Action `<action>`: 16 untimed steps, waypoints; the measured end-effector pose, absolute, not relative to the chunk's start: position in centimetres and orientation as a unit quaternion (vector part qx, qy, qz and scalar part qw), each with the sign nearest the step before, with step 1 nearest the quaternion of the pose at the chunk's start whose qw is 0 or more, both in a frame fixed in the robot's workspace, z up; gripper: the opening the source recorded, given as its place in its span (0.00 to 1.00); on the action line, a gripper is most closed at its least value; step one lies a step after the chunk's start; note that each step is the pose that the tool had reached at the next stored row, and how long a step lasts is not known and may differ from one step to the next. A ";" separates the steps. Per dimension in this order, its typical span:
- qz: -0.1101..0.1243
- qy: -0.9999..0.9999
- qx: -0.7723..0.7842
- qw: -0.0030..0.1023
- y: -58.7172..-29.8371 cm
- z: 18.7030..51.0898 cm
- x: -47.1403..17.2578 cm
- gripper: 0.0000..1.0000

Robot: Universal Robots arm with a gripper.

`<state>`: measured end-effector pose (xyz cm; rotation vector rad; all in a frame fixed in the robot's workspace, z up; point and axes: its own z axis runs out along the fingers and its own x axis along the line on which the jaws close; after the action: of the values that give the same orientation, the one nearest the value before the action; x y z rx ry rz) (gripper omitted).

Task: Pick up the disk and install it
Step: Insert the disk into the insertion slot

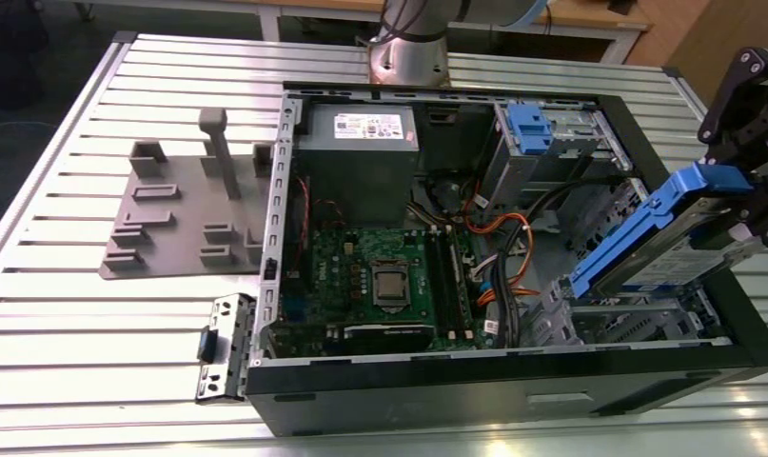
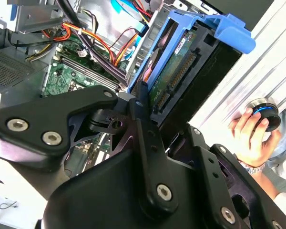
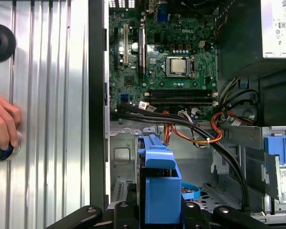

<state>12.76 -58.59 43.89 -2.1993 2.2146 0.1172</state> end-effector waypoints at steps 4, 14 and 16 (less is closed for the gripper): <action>0.038 0.709 -0.704 0.009 -58.6 43.8 12.8 0.36; 0.037 0.709 -0.704 0.009 -58.4 43.1 12.8 0.36; 0.038 0.709 -0.704 0.009 -58.4 42.9 12.8 0.36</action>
<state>12.83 -58.37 42.91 -2.1984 2.2155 0.1171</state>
